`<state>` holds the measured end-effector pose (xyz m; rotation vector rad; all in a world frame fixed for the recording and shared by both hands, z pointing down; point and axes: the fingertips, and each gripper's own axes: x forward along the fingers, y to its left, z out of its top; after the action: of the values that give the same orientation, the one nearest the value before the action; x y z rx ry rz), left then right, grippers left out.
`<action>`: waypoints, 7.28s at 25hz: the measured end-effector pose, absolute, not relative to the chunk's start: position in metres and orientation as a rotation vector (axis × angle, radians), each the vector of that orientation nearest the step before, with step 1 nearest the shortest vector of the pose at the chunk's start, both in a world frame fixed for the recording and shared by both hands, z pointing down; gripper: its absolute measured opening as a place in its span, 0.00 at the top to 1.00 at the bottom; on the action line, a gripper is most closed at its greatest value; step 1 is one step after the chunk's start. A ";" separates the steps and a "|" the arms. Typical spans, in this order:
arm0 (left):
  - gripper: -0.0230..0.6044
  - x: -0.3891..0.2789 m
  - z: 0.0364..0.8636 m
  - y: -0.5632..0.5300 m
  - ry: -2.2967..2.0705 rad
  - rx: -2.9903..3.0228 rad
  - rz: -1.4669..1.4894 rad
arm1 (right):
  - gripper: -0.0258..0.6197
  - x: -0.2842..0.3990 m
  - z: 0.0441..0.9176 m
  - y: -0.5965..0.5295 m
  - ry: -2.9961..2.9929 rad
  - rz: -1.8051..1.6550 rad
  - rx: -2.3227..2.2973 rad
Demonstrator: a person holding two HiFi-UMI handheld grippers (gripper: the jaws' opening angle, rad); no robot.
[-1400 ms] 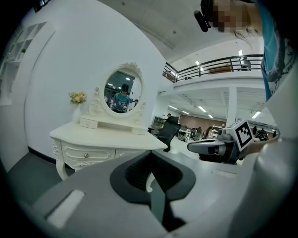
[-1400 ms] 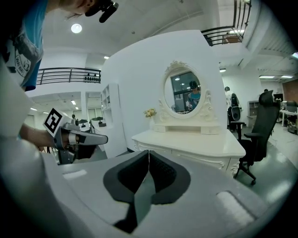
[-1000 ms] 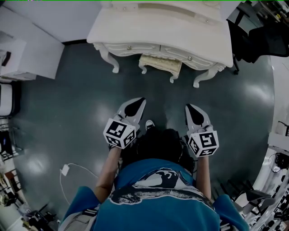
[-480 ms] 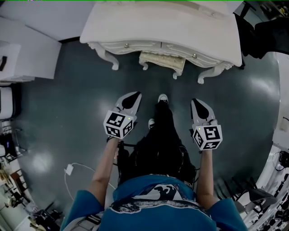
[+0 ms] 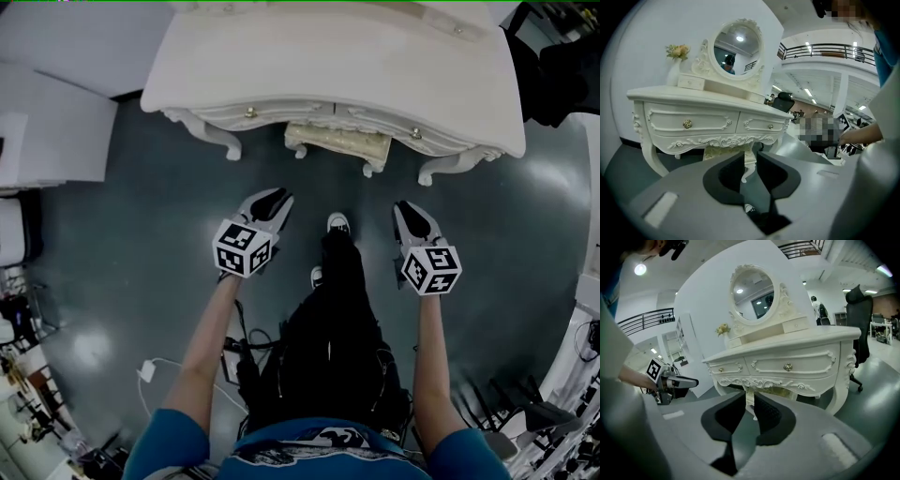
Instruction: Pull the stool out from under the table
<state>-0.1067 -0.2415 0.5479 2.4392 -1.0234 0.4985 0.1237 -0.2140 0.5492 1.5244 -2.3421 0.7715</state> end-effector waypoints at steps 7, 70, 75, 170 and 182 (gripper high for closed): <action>0.73 -0.108 0.611 -0.294 -1.017 2.377 0.523 | 0.82 0.137 0.621 -0.246 -2.322 1.005 1.572; 0.34 -0.135 0.856 -0.314 -0.976 1.773 0.199 | 0.40 0.151 0.856 -0.238 -2.049 1.530 1.402; 0.34 -0.138 0.858 -0.278 -0.967 1.734 0.222 | 0.40 0.150 0.857 -0.209 -2.032 1.535 1.362; 0.71 -0.044 0.358 0.002 -1.133 2.519 0.164 | 0.77 0.106 0.345 0.011 -2.711 0.791 1.222; 0.78 0.002 0.340 0.106 -1.188 2.538 0.218 | 0.88 0.117 0.334 0.091 -2.795 0.638 1.117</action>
<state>0.0019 0.1055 0.3397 2.5376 -1.1879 0.2175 0.1175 0.0905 0.3337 1.1172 -2.7955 0.6377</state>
